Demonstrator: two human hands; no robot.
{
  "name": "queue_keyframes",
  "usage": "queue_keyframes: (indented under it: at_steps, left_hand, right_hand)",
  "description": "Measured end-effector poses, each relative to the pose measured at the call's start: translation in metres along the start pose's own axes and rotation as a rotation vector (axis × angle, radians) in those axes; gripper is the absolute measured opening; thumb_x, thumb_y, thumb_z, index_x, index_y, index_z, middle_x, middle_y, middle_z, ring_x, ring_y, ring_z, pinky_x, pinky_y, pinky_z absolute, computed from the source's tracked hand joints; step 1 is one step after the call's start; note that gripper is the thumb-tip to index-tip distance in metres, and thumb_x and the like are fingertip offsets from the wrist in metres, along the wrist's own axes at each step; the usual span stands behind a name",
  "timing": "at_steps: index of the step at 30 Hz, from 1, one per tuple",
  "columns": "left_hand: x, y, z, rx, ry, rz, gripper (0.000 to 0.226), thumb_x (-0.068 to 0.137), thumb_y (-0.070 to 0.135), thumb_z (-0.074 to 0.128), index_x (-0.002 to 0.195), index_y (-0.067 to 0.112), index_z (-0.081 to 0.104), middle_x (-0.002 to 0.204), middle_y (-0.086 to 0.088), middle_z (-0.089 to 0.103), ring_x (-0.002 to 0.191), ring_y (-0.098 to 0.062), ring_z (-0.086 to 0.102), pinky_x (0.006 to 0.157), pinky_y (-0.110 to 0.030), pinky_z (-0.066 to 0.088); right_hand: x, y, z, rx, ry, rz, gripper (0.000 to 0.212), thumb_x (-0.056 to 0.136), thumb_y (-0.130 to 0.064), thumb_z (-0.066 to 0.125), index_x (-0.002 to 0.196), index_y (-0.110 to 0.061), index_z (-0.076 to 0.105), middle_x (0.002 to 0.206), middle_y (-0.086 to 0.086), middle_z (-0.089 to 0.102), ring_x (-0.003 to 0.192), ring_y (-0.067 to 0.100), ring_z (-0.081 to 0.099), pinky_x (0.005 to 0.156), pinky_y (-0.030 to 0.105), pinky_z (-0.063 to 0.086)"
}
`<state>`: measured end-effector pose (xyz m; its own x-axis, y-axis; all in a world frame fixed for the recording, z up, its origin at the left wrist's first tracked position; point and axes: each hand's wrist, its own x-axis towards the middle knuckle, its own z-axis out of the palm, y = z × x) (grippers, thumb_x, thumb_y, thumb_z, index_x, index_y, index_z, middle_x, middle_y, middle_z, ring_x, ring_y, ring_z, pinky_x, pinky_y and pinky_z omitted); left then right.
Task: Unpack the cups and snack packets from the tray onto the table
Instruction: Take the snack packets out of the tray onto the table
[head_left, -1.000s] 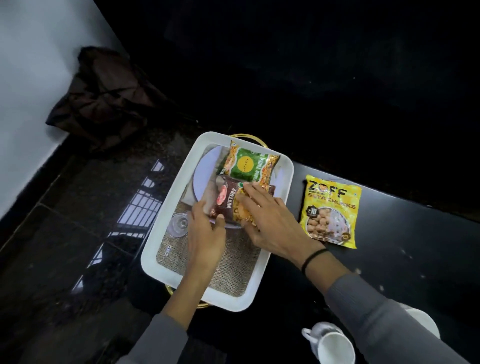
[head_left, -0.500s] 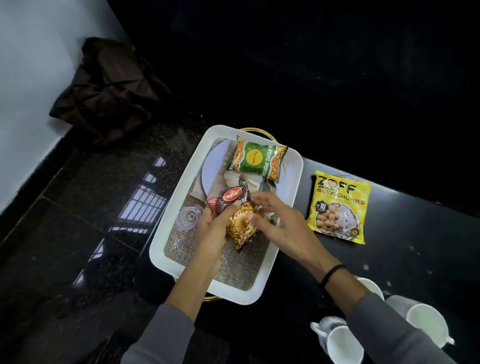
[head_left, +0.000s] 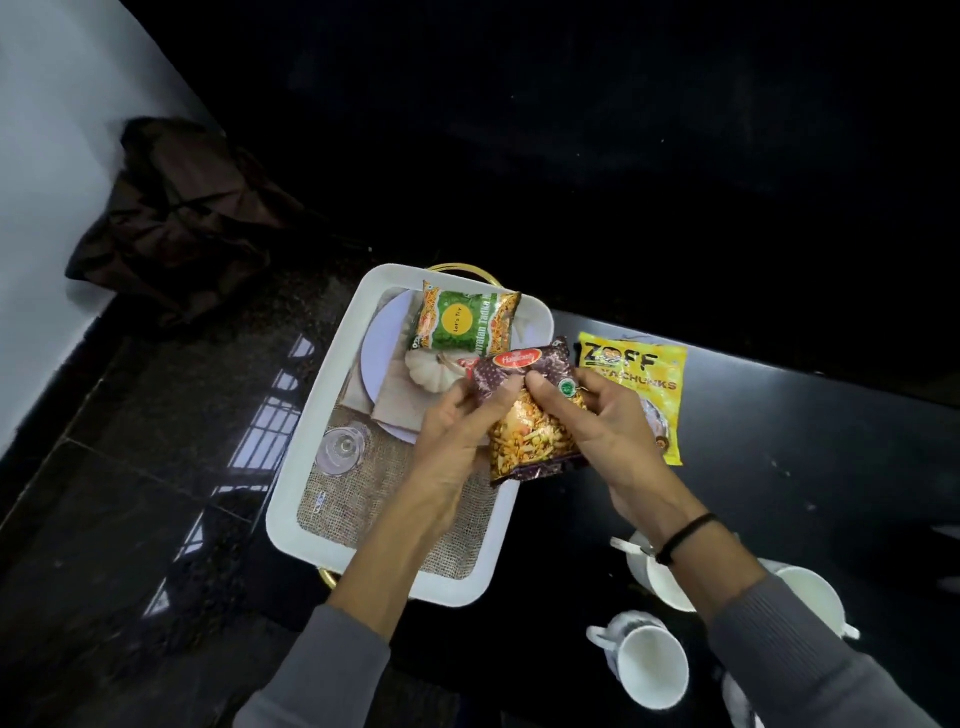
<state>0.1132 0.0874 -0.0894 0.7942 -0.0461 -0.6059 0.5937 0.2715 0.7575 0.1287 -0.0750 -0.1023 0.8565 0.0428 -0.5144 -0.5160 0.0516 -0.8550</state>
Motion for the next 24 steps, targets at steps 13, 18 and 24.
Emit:
queue_keyframes:
  at_steps: [13, 18, 24]
  left_hand:
    - [0.030, -0.037, 0.120, 0.259, -0.075, 0.083, 0.049, 0.079, 0.018, 0.087, 0.120, 0.020, 0.062, 0.108, -0.003, 0.078, 0.097, -0.012, 0.077, 0.084, -0.030, 0.062]
    - [0.039, -0.043, 0.148, 0.574, -0.109, 0.160, 0.069, 0.081, 0.040, 0.083, 0.141, 0.030, 0.049, 0.132, 0.008, 0.065, 0.115, -0.004, 0.065, 0.097, -0.029, 0.055]
    - [0.045, -0.054, 0.147, 1.119, -0.055, 0.349, 0.078, 0.090, 0.039, 0.071, 0.156, 0.035, 0.029, 0.161, 0.009, 0.037, 0.149, -0.013, 0.028, 0.120, -0.041, 0.023]
  right_hand:
    - [-0.016, 0.000, -0.120, 0.197, 0.249, 0.014, 0.041, 0.077, -0.035, 0.086, 0.110, -0.018, 0.067, 0.097, -0.001, 0.082, 0.085, 0.013, 0.079, 0.063, 0.016, 0.058]
    - [-0.011, 0.016, -0.162, 0.103, 0.355, 0.008, 0.051, 0.080, -0.044, 0.082, 0.120, -0.018, 0.063, 0.105, 0.000, 0.080, 0.091, 0.013, 0.078, 0.067, 0.019, 0.059]
    - [-0.008, 0.038, -0.186, -0.510, 0.492, 0.003, 0.066, 0.090, -0.034, 0.076, 0.145, -0.018, 0.043, 0.144, 0.005, 0.051, 0.133, 0.022, 0.051, 0.110, 0.047, 0.045]
